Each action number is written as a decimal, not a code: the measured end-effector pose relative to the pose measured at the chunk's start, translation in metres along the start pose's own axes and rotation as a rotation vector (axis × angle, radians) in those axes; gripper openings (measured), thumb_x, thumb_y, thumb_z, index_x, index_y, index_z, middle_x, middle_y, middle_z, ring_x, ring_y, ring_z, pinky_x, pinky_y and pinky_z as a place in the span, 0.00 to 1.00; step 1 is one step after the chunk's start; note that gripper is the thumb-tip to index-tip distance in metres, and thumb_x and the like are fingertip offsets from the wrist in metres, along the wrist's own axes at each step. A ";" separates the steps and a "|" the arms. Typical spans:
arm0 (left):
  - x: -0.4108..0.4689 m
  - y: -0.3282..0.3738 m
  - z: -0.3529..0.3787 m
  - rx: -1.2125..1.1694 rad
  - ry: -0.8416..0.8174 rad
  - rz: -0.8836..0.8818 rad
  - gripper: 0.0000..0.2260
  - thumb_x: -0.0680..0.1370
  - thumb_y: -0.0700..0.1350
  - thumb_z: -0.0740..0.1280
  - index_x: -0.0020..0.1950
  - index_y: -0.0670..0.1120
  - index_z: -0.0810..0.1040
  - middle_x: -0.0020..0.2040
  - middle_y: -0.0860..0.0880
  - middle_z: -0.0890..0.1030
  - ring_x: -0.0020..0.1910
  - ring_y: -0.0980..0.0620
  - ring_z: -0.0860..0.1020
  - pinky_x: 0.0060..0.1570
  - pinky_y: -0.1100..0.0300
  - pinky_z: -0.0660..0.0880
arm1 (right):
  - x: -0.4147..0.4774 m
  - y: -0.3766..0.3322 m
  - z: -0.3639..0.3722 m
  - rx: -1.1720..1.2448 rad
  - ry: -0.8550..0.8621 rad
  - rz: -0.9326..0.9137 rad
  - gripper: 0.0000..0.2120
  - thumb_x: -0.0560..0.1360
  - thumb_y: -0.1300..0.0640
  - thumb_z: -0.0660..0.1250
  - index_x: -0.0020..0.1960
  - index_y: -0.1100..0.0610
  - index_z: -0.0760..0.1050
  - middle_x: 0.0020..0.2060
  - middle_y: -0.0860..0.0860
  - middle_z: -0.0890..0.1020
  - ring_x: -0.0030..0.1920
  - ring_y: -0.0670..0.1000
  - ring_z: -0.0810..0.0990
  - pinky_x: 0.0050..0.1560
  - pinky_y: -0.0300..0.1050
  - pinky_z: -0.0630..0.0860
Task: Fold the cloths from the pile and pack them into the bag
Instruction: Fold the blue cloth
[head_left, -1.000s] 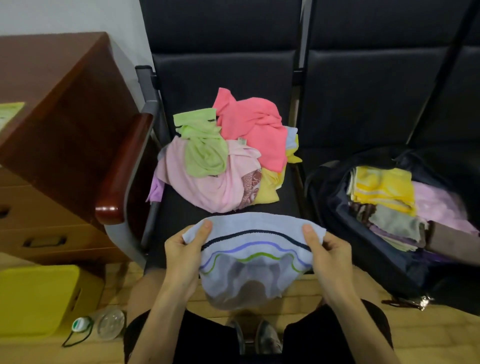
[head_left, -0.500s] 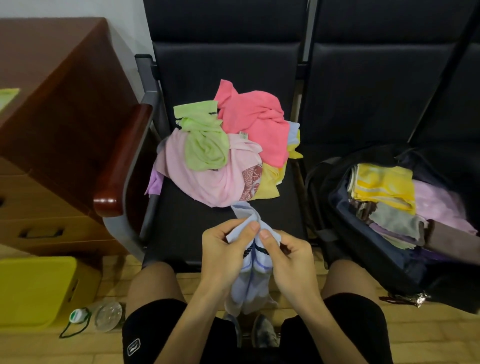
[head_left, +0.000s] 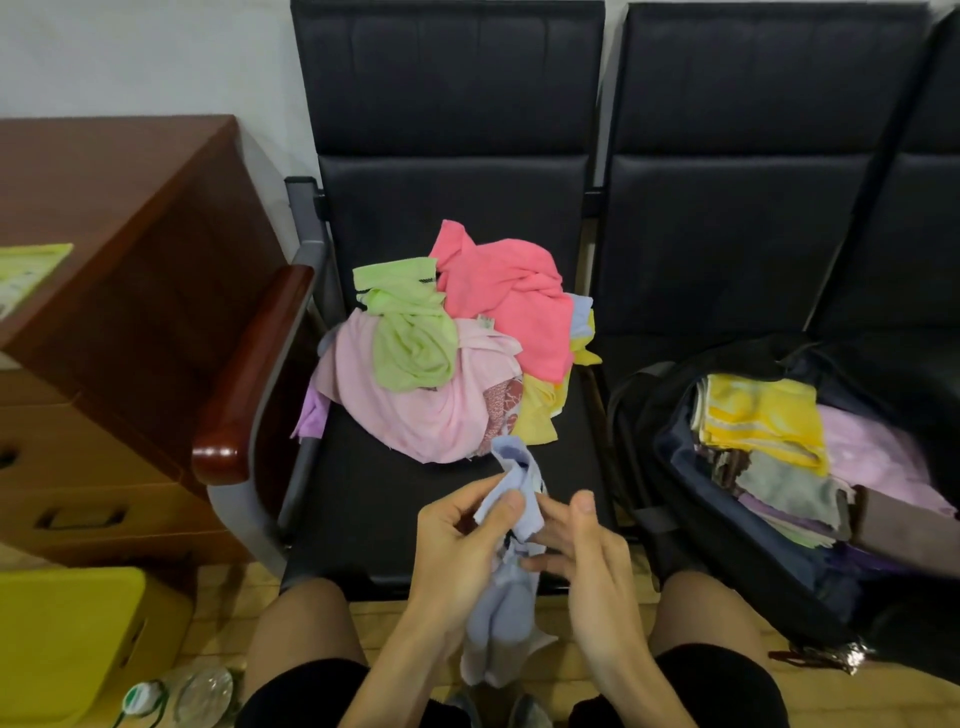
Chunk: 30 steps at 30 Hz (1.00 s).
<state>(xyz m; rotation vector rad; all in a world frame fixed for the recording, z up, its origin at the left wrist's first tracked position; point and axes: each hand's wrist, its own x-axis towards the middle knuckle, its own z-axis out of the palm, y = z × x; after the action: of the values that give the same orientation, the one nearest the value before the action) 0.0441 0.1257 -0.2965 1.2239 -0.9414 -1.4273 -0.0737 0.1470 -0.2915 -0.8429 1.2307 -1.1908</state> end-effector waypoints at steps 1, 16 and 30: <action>0.002 0.000 -0.001 0.021 -0.024 0.021 0.09 0.74 0.43 0.71 0.53 0.46 0.85 0.46 0.44 0.86 0.48 0.45 0.85 0.48 0.54 0.82 | 0.002 0.001 -0.001 -0.002 -0.007 -0.005 0.28 0.71 0.37 0.61 0.50 0.62 0.81 0.39 0.49 0.86 0.40 0.45 0.84 0.46 0.42 0.80; 0.020 0.035 -0.001 0.274 -0.089 0.241 0.16 0.81 0.33 0.63 0.57 0.53 0.82 0.50 0.51 0.86 0.51 0.54 0.84 0.45 0.65 0.79 | 0.013 -0.056 -0.004 -0.146 -0.210 -0.016 0.29 0.72 0.36 0.54 0.55 0.54 0.83 0.47 0.51 0.87 0.50 0.45 0.85 0.52 0.40 0.80; 0.039 0.177 -0.002 0.325 -0.344 0.362 0.16 0.83 0.48 0.57 0.54 0.39 0.80 0.51 0.42 0.85 0.53 0.44 0.82 0.58 0.50 0.78 | 0.086 -0.095 -0.015 0.249 -0.588 0.190 0.36 0.69 0.48 0.78 0.72 0.57 0.71 0.69 0.60 0.74 0.71 0.61 0.72 0.74 0.62 0.62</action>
<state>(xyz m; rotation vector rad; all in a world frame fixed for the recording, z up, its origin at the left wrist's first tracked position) 0.0798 0.0519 -0.1353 0.9801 -1.5952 -1.2419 -0.1143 0.0449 -0.2248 -0.7923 0.6493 -0.8343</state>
